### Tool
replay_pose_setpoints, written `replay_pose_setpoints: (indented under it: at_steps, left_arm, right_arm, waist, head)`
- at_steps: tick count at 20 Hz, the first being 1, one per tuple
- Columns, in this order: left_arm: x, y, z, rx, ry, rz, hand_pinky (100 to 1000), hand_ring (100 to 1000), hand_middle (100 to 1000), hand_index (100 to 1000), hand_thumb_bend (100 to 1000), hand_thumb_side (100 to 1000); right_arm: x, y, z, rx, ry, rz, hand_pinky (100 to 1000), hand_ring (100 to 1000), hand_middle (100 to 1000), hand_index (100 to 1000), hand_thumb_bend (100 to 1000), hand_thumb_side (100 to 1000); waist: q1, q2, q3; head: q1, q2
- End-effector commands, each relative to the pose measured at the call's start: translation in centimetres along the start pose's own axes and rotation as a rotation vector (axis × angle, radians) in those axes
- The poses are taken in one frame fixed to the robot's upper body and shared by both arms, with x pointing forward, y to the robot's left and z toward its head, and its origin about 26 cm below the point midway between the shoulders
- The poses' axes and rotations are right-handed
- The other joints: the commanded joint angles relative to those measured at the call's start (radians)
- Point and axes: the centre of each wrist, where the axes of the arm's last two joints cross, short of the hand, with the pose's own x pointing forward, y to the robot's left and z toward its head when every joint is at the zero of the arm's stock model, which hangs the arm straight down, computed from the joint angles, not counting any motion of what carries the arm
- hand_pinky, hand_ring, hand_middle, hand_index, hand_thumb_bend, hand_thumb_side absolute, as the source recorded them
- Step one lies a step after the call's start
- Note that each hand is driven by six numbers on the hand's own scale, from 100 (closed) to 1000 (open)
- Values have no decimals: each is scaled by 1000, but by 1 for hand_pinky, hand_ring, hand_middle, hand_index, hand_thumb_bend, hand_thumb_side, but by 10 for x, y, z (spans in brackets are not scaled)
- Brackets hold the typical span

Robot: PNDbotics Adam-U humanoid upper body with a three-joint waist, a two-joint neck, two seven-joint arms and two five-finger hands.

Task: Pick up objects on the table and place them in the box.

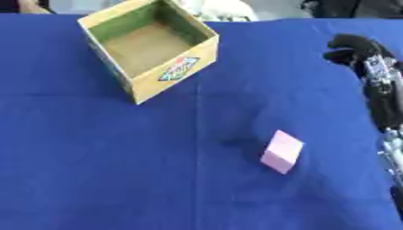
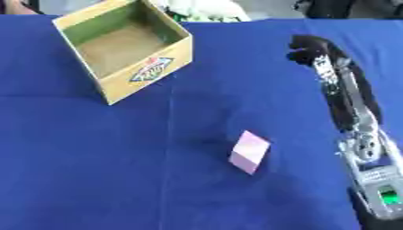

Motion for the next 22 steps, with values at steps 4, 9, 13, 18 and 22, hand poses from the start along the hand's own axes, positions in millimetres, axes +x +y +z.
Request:
replay_pose_setpoints:
  at_steps: [4, 9, 13, 18, 22]
  left_arm:
    - [4, 3, -4, 11, -22, -6, 703, 723, 710, 724, 512, 887]
    - [4, 3, -4, 12, -21, -6, 704, 722, 709, 724, 512, 886]
    - [4, 4, -4, 9, -20, -8, 704, 722, 709, 724, 510, 886]
    - [4, 4, -4, 3, -18, -13, 704, 722, 709, 724, 509, 886]
    - [4, 5, -4, -4, -18, -14, 704, 722, 709, 724, 508, 887]
  right_arm:
    - [6, -6, -3, -1, -27, 20, 820, 739, 736, 830, 100, 1000]
    - [6, -6, -3, 4, -23, 35, 821, 742, 738, 831, 100, 1000]
    - [6, -17, -1, 40, 2, 170, 824, 758, 749, 838, 100, 1000]
    - [6, -34, 3, 162, 45, 462, 829, 782, 764, 849, 100, 1000]
    - [7, -42, 5, 309, 59, 637, 837, 813, 799, 875, 139, 1000]
  waist:
    - [2, -15, 0]
    - [1, -17, 0]
    - [-1, -19, 0]
    - [-9, -23, 1]
    - [-13, -26, 2]
  head:
    - [-3, 4]
    - [-4, 3]
    - [-5, 5]
    - [-6, 10]
    - [-7, 10]
